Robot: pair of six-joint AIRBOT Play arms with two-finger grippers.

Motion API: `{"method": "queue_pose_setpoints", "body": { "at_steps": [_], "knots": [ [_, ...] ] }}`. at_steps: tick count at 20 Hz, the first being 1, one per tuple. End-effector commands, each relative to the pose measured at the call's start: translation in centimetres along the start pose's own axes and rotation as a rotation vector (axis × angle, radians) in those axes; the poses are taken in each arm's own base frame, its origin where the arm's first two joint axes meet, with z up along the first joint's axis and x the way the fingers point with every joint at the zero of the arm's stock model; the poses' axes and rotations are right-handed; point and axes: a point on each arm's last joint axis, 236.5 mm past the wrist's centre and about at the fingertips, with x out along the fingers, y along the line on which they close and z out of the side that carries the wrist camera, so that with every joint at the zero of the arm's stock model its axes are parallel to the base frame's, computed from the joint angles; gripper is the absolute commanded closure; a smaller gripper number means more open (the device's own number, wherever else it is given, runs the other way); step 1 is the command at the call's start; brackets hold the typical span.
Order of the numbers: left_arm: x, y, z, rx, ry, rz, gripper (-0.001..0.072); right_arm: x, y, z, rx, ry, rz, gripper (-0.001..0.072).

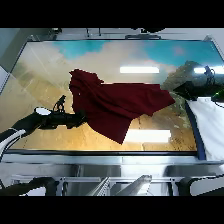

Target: Fold the shirts.

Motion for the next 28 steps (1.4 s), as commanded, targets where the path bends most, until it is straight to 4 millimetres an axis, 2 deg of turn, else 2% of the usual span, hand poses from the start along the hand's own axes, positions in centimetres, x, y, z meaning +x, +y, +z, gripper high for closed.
{"method": "queue_pose_setpoints", "body": {
  "at_steps": [1, 3, 9, 13, 16, 19, 22, 25, 26, 27, 28],
  "knots": [
    [-1.7, -1.6, 0.5, 0.011, 0.047, -0.062, 0.0678, 0.2, -2.9, -1.2, -0.038, 0.081, -0.113, 0.032],
    [-3.5, -1.8, 1.1, 0.01, 0.075, -0.093, 0.0679, 0.3, -3.5, -2.2, -0.04, 0.126, -0.135, 0.032],
    [-8.8, -0.7, 6.8, 0.003, -0.038, -0.121, 0.0679, 1.5, -3.2, -3.1, -0.084, 0.17, -0.158, 0.0321],
    [-11.2, 1.1, 8.7, 0.0, -0.083, -0.09, 0.0679, 2.8, -2.5, -3.8, -0.144, 0.201, -0.188, 0.0321],
    [-11.6, 1.5, 8.8, 0.014, -0.087, -0.091, 0.0679, 4.0, -1.4, -4.9, -0.129, 0.243, -0.174, 0.0321],
    [-11.7, 1.6, 9.0, 0.031, -0.098, -0.086, 0.0679, 4.9, -1.4, -6.8, -0.081, 0.313, -0.156, 0.0323],
    [-11.7, 1.7, 9.1, 0.038, -0.103, -0.084, 0.0679, 4.5, -0.6, -10.2, -0.034, 0.456, -0.094, 0.0344],
    [-11.7, 1.7, 9.1, 0.038, -0.102, -0.085, 0.0679, 3.6, 0.4, -12.0, -0.05, 0.541, -0.042, 0.0351],
    [-11.7, 1.7, 9.1, 0.038, -0.101, -0.085, 0.0679, 3.5, 0.6, -12.2, -0.048, 0.55, -0.037, 0.038],
    [-11.7, 1.6, 9.1, 0.038, -0.101, -0.087, 0.0679, 3.4, 0.6, -12.3, -0.051, 0.555, -0.034, 0.0496],
    [-11.7, 1.5, 9.0, 0.036, -0.099, -0.092, 0.0679, 3.4, 0.6, -12.3, -0.051, 0.554, -0.034, 0.05]
  ]
}}
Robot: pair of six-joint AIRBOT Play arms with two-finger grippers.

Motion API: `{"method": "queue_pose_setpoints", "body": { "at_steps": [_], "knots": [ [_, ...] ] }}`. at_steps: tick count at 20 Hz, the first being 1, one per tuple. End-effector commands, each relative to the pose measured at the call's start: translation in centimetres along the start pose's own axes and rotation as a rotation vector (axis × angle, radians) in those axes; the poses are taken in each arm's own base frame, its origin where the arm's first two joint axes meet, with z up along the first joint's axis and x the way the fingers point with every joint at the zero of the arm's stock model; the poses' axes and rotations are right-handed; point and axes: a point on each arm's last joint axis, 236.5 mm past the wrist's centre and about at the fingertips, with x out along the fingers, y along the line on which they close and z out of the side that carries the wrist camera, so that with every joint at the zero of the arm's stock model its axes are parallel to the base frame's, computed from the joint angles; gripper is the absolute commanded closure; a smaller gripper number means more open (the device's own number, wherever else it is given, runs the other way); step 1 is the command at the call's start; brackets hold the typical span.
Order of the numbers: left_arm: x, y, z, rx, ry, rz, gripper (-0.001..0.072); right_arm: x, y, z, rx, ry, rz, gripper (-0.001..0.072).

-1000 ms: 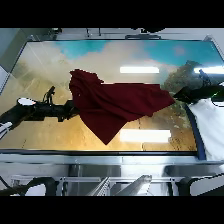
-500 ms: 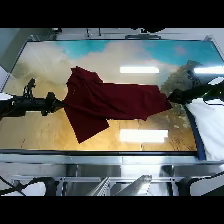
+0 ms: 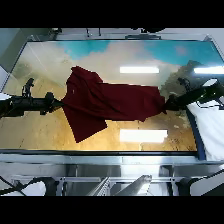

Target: Fold the shirts.

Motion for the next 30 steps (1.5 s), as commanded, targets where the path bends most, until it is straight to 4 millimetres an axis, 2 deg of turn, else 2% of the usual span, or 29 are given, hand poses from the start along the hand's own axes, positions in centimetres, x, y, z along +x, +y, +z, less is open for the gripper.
{"method": "queue_pose_setpoints", "body": {
  "at_steps": [1, 2, 3, 5, 6, 7, 9, 11, 13, 14, 15, 16, 17, 18, 19, 20, 21, 22, 23, 25, 27, 28, 30],
  "knots": [
    [0.0, -0.3, -0.1, -0.001, 0.004, -0.012, 0.0679, 0.0, 0.7, -0.9, -0.015, 0.041, 0.028, 0.059],
    [-0.1, -0.4, -0.2, -0.001, 0.009, -0.015, 0.0679, 0.0, 0.9, -0.8, -0.012, 0.034, 0.037, 0.0669],
    [-0.1, -0.4, -0.3, -0.001, 0.012, -0.016, 0.0679, 0.0, 1.4, -0.4, -0.008, 0.018, 0.059, 0.0691],
    [-0.1, -0.6, -0.2, -0.005, 0.007, -0.025, 0.0678, -0.3, 3.5, 0.8, 0.002, -0.032, 0.143, 0.0692],
    [-0.1, -1.4, 0.1, -0.007, -0.001, -0.058, 0.0679, -0.7, 4.8, 1.5, -0.011, -0.066, 0.189, 0.0692],
    [-0.4, -2.8, 0.2, 0.008, -0.001, -0.106, 0.0679, -1.5, 6.0, 2.1, -0.019, -0.098, 0.217, 0.0692],
    [-2.0, -6.6, 0.8, 0.071, 0.016, -0.215, 0.0679, -4.0, 8.7, 2.8, -0.063, -0.169, 0.241, 0.0692],
    [-5.2, -12.5, 1.1, 0.197, 0.037, -0.377, 0.0679, -8.1, 12.4, 2.9, -0.152, -0.264, 0.231, 0.0693],
    [-10.4, -19.9, 0.2, 0.345, 0.041, -0.614, 0.0679, -13.7, 18.0, 1.9, -0.284, -0.402, 0.232, 0.0693],
    [-14.3, -24.3, -0.7, 0.424, 0.019, -0.768, 0.068, -17.0, 21.2, 1.0, -0.346, -0.49, 0.257, 0.0693],
    [-19.1, -28.3, -1.7, 0.508, -0.03, -0.926, 0.068, -20.9, 24.9, -0.3, -0.412, -0.6, 0.3, 0.0693],
    [-24.0, -31.6, -2.8, 0.591, -0.091, -1.073, 0.068, -25.7, 29.0, -2.2, -0.491, -0.748, 0.36, 0.0693],
    [-29.8, -34.5, -4.2, 0.678, -0.18, -1.23, 0.0679, -30.7, 32.9, -4.7, -0.563, -0.914, 0.412, 0.0693],
    [-35.2, -36.4, -5.6, 0.757, -0.279, -1.363, 0.0679, -35.0, 35.8, -7.4, -0.622, -1.068, 0.432, 0.0693],
    [-40.7, -37.6, -7.8, 0.86, -0.395, -1.482, 0.0679, -38.7, 37.9, -10.3, -0.667, -1.223, 0.409, 0.0693],
    [-44.5, -38.1, -10.0, 0.958, -0.49, -1.541, 0.0679, -41.2, 39.1, -12.7, -0.694, -1.352, 0.351, 0.0693],
    [-47.2, -38.5, -12.1, 1.044, -0.561, -1.559, 0.068, -43.3, 40.0, -14.9, -0.713, -1.476, 0.272, 0.0693],
    [-49.1, -38.8, -13.9, 1.115, -0.629, -1.532, 0.068, -44.7, 40.8, -16.7, -0.728, -1.574, 0.204, 0.0692],
    [-49.8, -39.2, -14.9, 1.165, -0.692, -1.466, 0.068, -45.7, 41.6, -18.2, -0.739, -1.658, 0.141, 0.0693],
    [-50.4, -39.5, -15.8, 1.228, -0.818, -1.309, 0.0679, -46.7, 42.5, -20.2, -0.753, -1.758, 0.058, 0.0693],
    [-50.7, -38.9, -15.1, 1.221, -0.889, -1.231, 0.0679, -47.2, 42.8, -20.8, -0.752, -1.802, 0.031, 0.0693],
    [-50.5, -38.3, -13.8, 1.19, -0.902, -1.197, 0.0679, -47.5, 42.5, -20.5, -0.742, -1.804, 0.032, 0.0693],
    [-47.8, -36.9, -9.1, 1.079, -0.864, -1.079, 0.068, -47.3, 41.1, -19.0, -0.694, -1.751, 0.077, 0.0693]
  ]
}}
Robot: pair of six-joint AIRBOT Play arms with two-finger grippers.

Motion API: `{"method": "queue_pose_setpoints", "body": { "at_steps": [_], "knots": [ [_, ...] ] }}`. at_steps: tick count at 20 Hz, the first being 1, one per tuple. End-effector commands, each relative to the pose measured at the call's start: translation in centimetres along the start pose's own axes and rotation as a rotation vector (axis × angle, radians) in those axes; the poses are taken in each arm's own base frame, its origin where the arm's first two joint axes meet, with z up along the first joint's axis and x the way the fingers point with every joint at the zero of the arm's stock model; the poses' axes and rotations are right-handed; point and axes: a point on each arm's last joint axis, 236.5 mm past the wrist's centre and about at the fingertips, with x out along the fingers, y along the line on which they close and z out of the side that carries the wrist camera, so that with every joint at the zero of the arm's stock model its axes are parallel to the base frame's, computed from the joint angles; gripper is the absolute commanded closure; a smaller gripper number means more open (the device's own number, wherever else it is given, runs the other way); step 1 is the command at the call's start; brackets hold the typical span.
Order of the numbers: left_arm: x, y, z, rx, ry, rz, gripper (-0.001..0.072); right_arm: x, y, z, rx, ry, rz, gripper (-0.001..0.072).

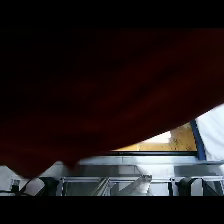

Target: Fold the shirts.

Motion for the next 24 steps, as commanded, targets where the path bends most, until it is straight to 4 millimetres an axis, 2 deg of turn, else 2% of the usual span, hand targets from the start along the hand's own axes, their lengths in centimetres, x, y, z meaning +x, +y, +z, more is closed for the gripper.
{"method": "queue_pose_setpoints", "body": {
  "at_steps": [1, 2, 4, 5, 6, 8, 10, 12, 13, 14, 16, 18, 19, 21, 24],
  "knots": [
    [-1.6, 6.5, -2.2, -0.073, 0.074, 0.199, 0.0679, 0.3, -1.5, -0.6, 0.053, 0.024, -0.009, 0.0693],
    [-1.9, 10.3, -4.8, -0.162, 0.123, 0.25, 0.0679, 0.7, -3.0, -2.2, 0.096, 0.084, 0.005, 0.0693],
    [-2.2, 16.2, -9.3, -0.278, 0.18, 0.296, 0.0679, 1.8, -6.0, -5.1, 0.182, 0.151, 0.034, 0.0693],
    [-2.7, 19.6, -12.0, -0.342, 0.203, 0.329, 0.0679, 2.8, -7.5, -7.3, 0.23, 0.189, 0.051, 0.0693],
    [-3.6, 23.0, -14.8, -0.41, 0.222, 0.372, 0.0679, 3.9, -9.2, -10.4, 0.281, 0.249, 0.053, 0.0693],
    [-6.3, 28.8, -20.8, -0.518, 0.286, 0.469, 0.0679, 6.5, -13.3, -19.6, 0.38, 0.425, -0.002, 0.0692],
    [-10.6, 34.2, -27.5, -0.616, 0.351, 0.584, 0.0679, 8.4, -17.3, -31.0, 0.466, 0.619, -0.081, 0.0693],
    [-15.6, 38.6, -33.3, -0.676, 0.394, 0.698, 0.0679, 9.0, -20.5, -41.6, 0.601, 0.759, -0.151, 0.0693],
    [-18.0, 40.5, -35.7, -0.676, 0.416, 0.745, 0.0679, 8.8, -22.2, -46.3, 0.648, 0.798, -0.195, 0.0693],
    [-19.9, 42.3, -38.1, -0.678, 0.441, 0.78, 0.0679, 8.5, -23.8, -50.8, 0.703, 0.817, -0.232, 0.0693],
    [-24.1, 45.8, -41.9, -0.685, 0.472, 0.868, 0.0679, 8.2, -26.2, -56.8, 0.823, 0.792, -0.258, 0.0692],
    [-26.6, 48.4, -43.8, -0.671, 0.467, 0.91, 0.0679, 8.5, -28.1, -60.0, 0.901, 0.72, -0.268, 0.0693],
    [-27.5, 49.4, -44.4, -0.665, 0.462, 0.922, 0.068, 8.9, -28.9, -60.8, 0.933, 0.685, -0.272, 0.0693],
    [-28.6, 50.7, -44.9, -0.651, 0.455, 0.926, 0.0679, 9.4, -29.8, -61.7, 0.953, 0.66, -0.27, 0.0692],
    [-29.1, 51.8, -45.3, -0.616, 0.457, 0.932, 0.0679, 10.6, -30.3, -61.3, 0.934, 0.641, -0.252, 0.0693]
  ]
}}
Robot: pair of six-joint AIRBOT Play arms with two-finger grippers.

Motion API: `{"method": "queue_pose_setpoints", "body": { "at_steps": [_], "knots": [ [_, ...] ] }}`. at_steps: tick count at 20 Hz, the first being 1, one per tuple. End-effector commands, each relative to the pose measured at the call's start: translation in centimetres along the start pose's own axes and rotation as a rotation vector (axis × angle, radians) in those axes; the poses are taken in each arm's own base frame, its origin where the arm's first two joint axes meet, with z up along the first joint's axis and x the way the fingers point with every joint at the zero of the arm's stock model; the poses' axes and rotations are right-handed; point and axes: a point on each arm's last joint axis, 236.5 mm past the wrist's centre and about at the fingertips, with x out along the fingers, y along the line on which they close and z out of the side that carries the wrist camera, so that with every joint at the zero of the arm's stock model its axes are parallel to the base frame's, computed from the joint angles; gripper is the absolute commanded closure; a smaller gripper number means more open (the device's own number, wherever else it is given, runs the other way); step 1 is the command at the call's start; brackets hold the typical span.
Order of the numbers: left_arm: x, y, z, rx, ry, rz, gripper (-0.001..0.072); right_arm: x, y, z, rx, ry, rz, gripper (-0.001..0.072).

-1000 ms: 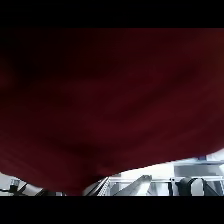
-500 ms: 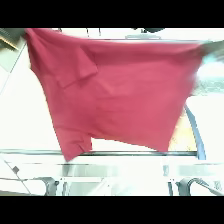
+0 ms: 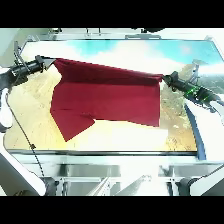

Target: Fold the shirts.

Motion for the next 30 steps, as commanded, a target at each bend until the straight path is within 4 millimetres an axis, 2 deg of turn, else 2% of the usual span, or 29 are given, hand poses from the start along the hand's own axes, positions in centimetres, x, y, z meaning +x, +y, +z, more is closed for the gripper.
{"method": "queue_pose_setpoints", "body": {
  "at_steps": [1, 4, 7, 11, 13, 15, 16, 17, 19, 22, 24, 25, 26, 27, 28, 30],
  "knots": [
    [0.8, 3.2, -0.1, 0.027, -0.018, 0.06, 0.0679, 1.1, -0.7, 1.0, 0.006, -0.036, 0.026, 0.0692],
    [0.3, 6.2, -2.6, 0.031, 0.054, 0.155, 0.0683, 1.1, -1.1, 0.4, -0.014, -0.007, 0.011, 0.0692],
    [0.1, 8.3, -5.3, 0.055, 0.158, 0.237, 0.0689, 1.2, -1.6, -1.5, -0.038, 0.069, -0.016, 0.0692],
    [-0.3, 9.1, -7.7, 0.1, 0.272, 0.278, 0.069, 1.0, -1.5, -4.0, -0.094, 0.175, -0.007, 0.0692],
    [-0.6, 9.6, -8.3, 0.094, 0.295, 0.3, 0.069, 0.9, -1.6, -4.2, -0.093, 0.18, -0.01, 0.0691],
    [-0.6, 9.0, -8.8, 0.088, 0.321, 0.276, 0.0685, 0.9, -1.6, -4.1, -0.093, 0.18, -0.009, 0.0685],
    [-0.8, 8.5, -9.1, 0.084, 0.339, 0.259, 0.0635, 0.9, -1.6, -4.1, -0.093, 0.18, -0.008, 0.0593],
    [-1.2, 7.7, -9.4, 0.081, 0.363, 0.233, 0.0453, 0.7, -1.3, -4.0, -0.093, 0.182, 0.002, 0.0504],
    [-2.5, 5.2, -9.4, 0.065, 0.418, 0.167, 0.0433, -0.2, -0.5, -3.4, -0.084, 0.189, 0.02, 0.0504],
    [-6.0, 1.5, -7.0, 0.016, 0.426, 0.147, 0.0433, -3.2, 0.8, -2.0, -0.082, 0.23, -0.015, 0.0507],
    [-8.9, 0.0, -5.7, -0.019, 0.414, 0.182, 0.0434, -6.3, 2.2, -1.4, -0.109, 0.283, -0.064, 0.0507],
    [-10.7, -0.6, -5.7, -0.06, 0.427, 0.211, 0.0434, -8.0, 2.8, -1.4, -0.136, 0.322, -0.099, 0.0507],
    [-12.3, -1.1, -6.3, -0.11, 0.453, 0.235, 0.0435, -10.0, 3.4, -1.8, -0.163, 0.37, -0.144, 0.051],
    [-14.0, -1.7, -7.8, -0.182, 0.498, 0.258, 0.0435, -11.9, 4.1, -2.5, -0.196, 0.425, -0.185, 0.0568],
    [-15.3, -2.5, -9.5, -0.248, 0.54, 0.268, 0.0435, -13.5, 4.7, -3.8, -0.217, 0.485, -0.219, 0.0598],
    [-17.7, -4.0, -13.7, -0.361, 0.605, 0.299, 0.0435, -16.7, 5.4, -7.6, -0.225, 0.59, -0.278, 0.0599]
  ]
}}
